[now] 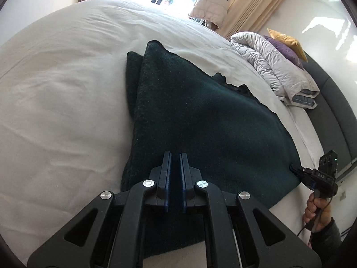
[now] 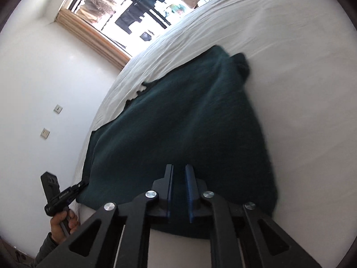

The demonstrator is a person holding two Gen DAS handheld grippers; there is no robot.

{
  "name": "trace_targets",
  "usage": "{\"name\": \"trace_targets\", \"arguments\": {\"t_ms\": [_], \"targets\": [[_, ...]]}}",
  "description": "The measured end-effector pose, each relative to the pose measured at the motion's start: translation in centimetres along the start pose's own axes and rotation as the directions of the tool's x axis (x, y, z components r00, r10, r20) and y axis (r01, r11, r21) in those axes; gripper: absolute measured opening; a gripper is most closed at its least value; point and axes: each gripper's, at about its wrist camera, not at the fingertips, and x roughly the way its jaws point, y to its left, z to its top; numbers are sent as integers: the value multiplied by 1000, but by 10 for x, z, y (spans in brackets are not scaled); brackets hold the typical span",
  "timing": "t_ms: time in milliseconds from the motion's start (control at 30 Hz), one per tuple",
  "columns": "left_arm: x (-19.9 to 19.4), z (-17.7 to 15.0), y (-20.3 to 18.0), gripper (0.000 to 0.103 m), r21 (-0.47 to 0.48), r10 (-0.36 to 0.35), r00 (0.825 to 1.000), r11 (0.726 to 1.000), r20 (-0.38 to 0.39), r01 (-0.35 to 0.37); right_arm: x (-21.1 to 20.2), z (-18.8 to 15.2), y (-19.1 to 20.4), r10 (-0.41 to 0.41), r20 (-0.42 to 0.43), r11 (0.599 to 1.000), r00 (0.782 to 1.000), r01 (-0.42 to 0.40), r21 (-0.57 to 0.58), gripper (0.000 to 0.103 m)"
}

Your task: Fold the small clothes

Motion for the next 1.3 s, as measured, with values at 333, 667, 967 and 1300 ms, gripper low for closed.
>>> {"name": "trace_targets", "arguments": {"t_ms": [333, 667, 967, 1300], "targets": [[-7, -21, 13, 7, -48, -25, 1000, 999, -13, 24, -27, 8, 10, -72, 118, 996, 990, 65, 67, 47], [-12, -25, 20, 7, -86, -62, 998, 994, -13, 61, 21, -3, 30, -45, 20, 998, 999, 44, 43, 32], [-17, -31, 27, 7, -122, -83, 997, 989, 1, 83, -6, -4, -9, -96, 84, 983, 992, 81, 163, 18], [-15, -30, 31, 7, -128, -98, 995, 987, 6, 98, 27, 30, 69, 62, 74, 998, 995, -64, 23, 47]]}}
